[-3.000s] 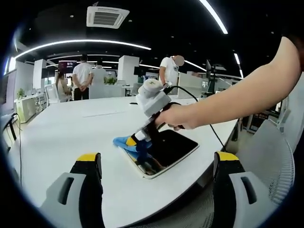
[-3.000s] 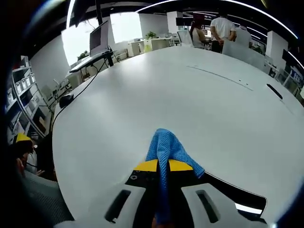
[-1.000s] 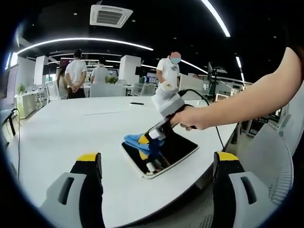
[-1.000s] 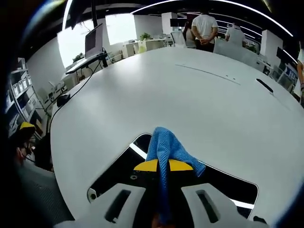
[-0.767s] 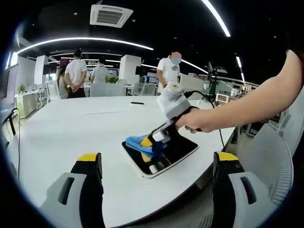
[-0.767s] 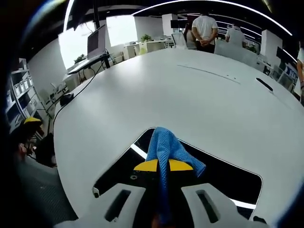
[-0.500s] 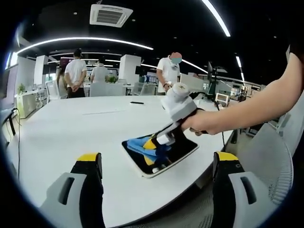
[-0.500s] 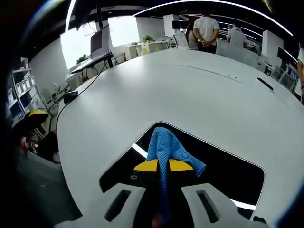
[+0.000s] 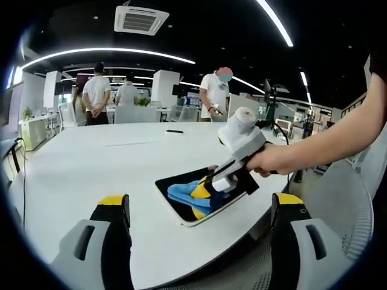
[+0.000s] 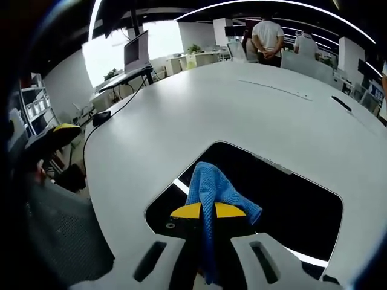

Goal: Wipe the mirror surface with the cleaning cloth until all visible marks leave the cleaned area.

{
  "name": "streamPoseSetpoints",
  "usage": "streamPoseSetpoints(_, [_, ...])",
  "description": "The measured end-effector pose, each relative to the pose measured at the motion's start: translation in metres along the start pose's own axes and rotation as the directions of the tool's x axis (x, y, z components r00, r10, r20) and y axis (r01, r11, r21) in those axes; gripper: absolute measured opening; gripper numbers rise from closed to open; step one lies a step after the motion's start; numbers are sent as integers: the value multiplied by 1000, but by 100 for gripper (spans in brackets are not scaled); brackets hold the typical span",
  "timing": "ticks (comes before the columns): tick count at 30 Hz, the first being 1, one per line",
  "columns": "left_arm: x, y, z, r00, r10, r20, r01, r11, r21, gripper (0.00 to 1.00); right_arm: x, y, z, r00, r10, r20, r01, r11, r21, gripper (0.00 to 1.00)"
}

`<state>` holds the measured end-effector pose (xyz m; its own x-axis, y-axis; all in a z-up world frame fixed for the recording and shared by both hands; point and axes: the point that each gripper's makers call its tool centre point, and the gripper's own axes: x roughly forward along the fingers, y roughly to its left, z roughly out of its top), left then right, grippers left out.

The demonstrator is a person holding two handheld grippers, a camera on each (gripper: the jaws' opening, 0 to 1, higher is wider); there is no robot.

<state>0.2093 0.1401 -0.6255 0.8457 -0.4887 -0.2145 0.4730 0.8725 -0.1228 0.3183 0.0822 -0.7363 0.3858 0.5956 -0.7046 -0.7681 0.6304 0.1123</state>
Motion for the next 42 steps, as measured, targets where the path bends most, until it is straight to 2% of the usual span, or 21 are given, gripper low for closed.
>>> streamPoseSetpoints(16, [0, 0, 1, 1000, 3, 4, -3, 1000, 4, 95, -14, 20, -17, 999, 20, -37, -23, 998, -63, 0])
streamPoseSetpoints(25, [0, 0, 0, 1000, 2, 0, -2, 1000, 8, 95, -21, 30, -26, 997, 39, -61, -43, 998, -54, 0])
streamPoseSetpoints(42, [0, -1, -1, 1000, 1, -6, 0, 1000, 14, 95, -24, 35, -29, 997, 47, -68, -52, 996, -66, 0])
